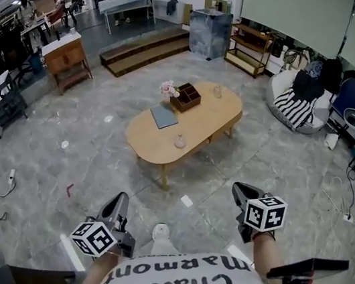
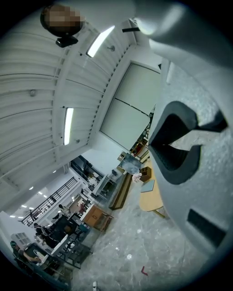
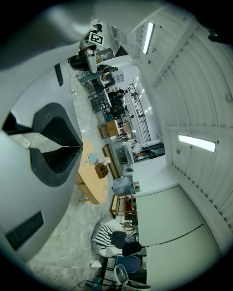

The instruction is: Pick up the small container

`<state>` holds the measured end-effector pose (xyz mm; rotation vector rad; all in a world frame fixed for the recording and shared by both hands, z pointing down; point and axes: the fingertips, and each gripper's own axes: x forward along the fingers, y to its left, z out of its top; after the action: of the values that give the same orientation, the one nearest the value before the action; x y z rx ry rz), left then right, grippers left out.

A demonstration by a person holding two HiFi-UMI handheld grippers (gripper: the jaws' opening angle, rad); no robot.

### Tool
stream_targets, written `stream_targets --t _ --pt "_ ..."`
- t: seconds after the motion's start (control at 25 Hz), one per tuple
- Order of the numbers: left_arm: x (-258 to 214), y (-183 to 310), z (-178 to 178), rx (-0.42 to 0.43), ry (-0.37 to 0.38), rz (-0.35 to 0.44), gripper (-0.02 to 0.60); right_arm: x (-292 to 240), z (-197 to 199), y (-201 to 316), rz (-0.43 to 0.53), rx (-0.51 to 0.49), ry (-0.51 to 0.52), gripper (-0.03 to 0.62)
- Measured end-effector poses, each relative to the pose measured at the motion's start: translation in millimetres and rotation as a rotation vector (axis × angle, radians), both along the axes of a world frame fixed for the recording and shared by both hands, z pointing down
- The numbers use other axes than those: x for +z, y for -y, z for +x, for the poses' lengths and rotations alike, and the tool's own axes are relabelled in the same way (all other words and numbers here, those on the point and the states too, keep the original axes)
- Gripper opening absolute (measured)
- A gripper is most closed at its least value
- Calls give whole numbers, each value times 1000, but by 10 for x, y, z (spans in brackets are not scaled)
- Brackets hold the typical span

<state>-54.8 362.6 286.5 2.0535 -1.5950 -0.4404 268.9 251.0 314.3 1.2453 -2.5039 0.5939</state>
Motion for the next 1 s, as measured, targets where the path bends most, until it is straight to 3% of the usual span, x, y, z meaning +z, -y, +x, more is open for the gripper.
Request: stream_targets --t 0.56,1.0 --pt "-306 1505 -804 68 -16 36 14 -354 -985 1328 32 21 -16 14" --pt "-230 2200 -1378 102 62 30 14 -329 -1556 2112 2 84 110 14"
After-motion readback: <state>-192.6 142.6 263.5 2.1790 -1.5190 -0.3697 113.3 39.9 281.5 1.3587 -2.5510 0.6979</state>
